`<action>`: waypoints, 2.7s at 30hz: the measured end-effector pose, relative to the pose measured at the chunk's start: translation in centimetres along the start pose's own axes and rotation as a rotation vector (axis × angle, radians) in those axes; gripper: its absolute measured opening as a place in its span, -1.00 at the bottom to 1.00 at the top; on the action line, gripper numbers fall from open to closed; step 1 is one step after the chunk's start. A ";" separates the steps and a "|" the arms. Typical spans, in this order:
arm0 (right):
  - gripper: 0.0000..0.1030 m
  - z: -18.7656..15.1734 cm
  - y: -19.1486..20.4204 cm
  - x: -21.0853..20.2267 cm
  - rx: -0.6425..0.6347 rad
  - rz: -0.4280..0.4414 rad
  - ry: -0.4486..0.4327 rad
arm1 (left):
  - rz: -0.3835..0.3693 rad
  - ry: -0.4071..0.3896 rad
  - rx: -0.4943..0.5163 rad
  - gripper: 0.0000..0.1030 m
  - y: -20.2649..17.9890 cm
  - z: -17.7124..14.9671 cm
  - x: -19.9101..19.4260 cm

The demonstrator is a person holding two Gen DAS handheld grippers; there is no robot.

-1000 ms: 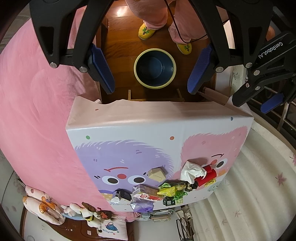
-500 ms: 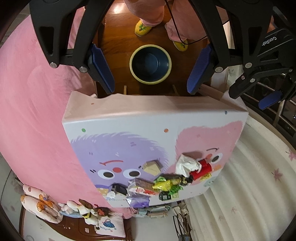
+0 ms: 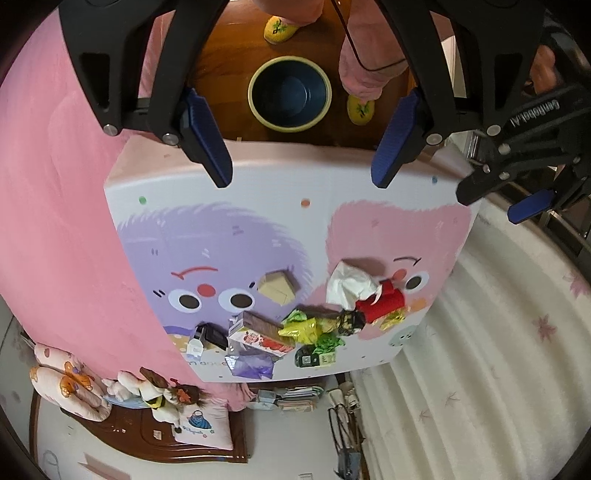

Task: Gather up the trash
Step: 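Grasp the white tissue with the right tool while the left tool grasps the red cup, then carry the tissue and red cup down over the blue bin with both tools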

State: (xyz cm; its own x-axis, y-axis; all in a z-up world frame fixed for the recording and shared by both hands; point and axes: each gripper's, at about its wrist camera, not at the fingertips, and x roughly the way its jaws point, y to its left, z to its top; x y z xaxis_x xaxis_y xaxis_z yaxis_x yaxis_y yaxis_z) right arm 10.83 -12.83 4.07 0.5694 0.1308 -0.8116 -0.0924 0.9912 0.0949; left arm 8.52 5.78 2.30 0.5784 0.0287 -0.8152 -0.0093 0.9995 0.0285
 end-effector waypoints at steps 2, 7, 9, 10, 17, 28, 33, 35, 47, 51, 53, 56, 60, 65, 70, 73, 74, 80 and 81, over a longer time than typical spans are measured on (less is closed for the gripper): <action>0.44 1.5 0.0 1.2 0.028 0.004 0.005 | -0.011 0.011 -0.001 0.70 1.5 1.9 1.5; 0.45 5.0 1.3 6.0 0.092 0.010 0.076 | -0.039 0.038 0.042 0.70 5.5 7.2 5.8; 0.45 6.2 1.8 8.4 0.124 0.008 0.108 | -0.050 0.058 0.079 0.70 7.1 9.6 7.9; 0.44 7.0 2.2 9.7 0.152 0.008 0.120 | -0.056 0.066 0.095 0.70 7.7 10.5 8.8; 0.45 10.1 2.9 18.3 0.313 0.020 0.171 | -0.088 0.126 0.271 0.70 10.0 16.0 15.8; 0.44 11.9 2.9 28.8 0.523 0.035 0.239 | -0.155 0.185 0.482 0.70 7.3 19.9 25.3; -0.05 11.5 3.7 30.0 0.529 0.047 0.234 | -0.190 0.219 0.564 0.70 5.6 19.9 28.2; -0.06 11.5 3.9 29.9 0.528 0.029 0.237 | -0.196 0.233 0.591 0.70 5.1 19.8 29.2; -0.19 10.2 3.6 26.2 0.520 -0.050 0.251 | -0.202 0.329 0.646 0.37 2.3 18.0 34.3; -0.21 9.7 3.6 24.9 0.486 -0.066 0.258 | -0.231 0.334 0.610 0.09 1.7 17.8 34.3; -0.21 9.7 3.6 24.1 0.470 -0.067 0.255 | -0.240 0.324 0.607 -0.17 1.6 17.8 33.8; -0.21 10.0 3.4 22.9 0.452 -0.061 0.245 | -0.269 0.333 0.578 -0.40 1.7 17.6 32.7; -0.21 10.7 2.7 21.2 0.422 -0.046 0.223 | -0.303 0.328 0.513 -0.42 2.0 16.8 30.2; -0.21 11.1 1.7 19.1 0.368 -0.011 0.202 | -0.338 0.286 0.437 -0.43 2.2 15.8 25.9; -0.21 10.8 1.0 16.4 0.270 0.033 0.167 | -0.341 0.225 0.363 -0.43 2.4 14.6 20.8; -0.21 9.6 0.4 14.9 0.187 0.061 0.166 | -0.326 0.190 0.300 -0.43 1.5 12.1 17.4; -0.21 8.9 0.1 14.4 0.164 0.072 0.168 | -0.322 0.185 0.272 -0.43 0.9 11.0 16.4; -0.21 3.0 -2.0 11.6 0.049 0.141 0.192 | -0.281 0.191 0.152 -0.43 -2.8 4.0 12.6; -0.21 1.7 -2.3 11.1 0.030 0.154 0.202 | -0.276 0.192 0.138 -0.43 -3.3 2.9 12.2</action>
State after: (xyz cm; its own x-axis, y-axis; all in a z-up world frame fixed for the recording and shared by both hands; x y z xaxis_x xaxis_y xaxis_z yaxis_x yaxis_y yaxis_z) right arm 18.76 -13.63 -4.23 0.3754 0.2769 -0.8845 -0.1393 0.9604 0.2415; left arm 17.97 2.82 -6.02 0.3795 -0.2280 -0.8967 0.2432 0.9597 -0.1411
